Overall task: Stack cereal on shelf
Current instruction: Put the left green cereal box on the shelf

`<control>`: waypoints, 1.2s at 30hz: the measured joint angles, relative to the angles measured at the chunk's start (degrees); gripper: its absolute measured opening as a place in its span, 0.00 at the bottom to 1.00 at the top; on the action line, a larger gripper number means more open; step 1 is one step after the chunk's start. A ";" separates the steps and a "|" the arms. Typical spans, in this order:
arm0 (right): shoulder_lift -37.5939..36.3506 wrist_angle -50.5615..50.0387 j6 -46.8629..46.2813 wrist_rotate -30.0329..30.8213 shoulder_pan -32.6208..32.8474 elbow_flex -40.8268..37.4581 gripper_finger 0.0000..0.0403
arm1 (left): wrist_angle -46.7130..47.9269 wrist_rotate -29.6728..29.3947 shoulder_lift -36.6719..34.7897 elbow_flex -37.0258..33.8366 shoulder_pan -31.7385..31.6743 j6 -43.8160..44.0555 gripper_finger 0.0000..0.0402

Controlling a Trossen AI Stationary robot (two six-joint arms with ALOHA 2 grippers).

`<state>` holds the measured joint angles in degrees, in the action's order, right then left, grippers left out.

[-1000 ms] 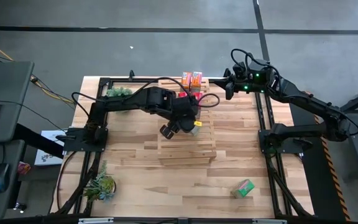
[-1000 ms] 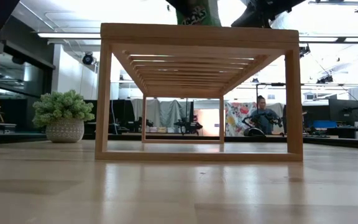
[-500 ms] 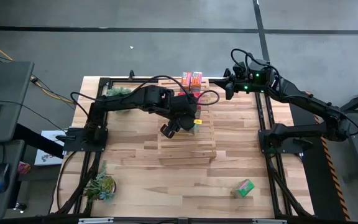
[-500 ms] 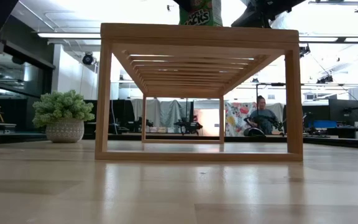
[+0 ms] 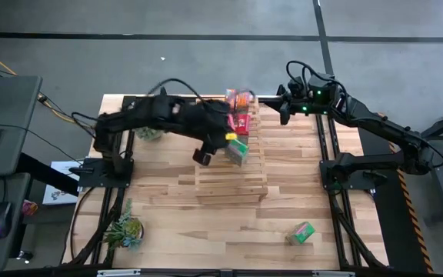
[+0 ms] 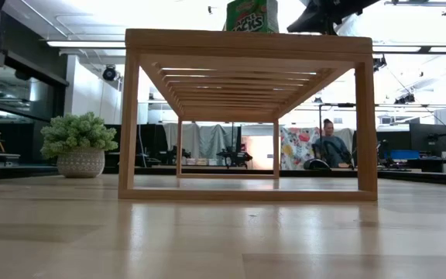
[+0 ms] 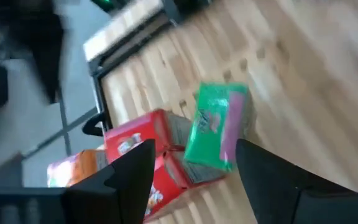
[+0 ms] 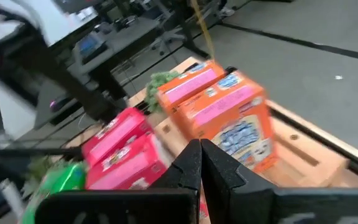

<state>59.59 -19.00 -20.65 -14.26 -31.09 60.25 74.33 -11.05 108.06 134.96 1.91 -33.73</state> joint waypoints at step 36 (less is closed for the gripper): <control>2.77 14.64 -20.46 22.55 29.14 -18.14 0.00 | -83.53 -1.53 -25.33 -82.87 3.96 55.63 0.00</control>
<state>62.36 -4.37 -41.10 8.30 -1.95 42.11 -9.20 -12.57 82.72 52.08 5.87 21.89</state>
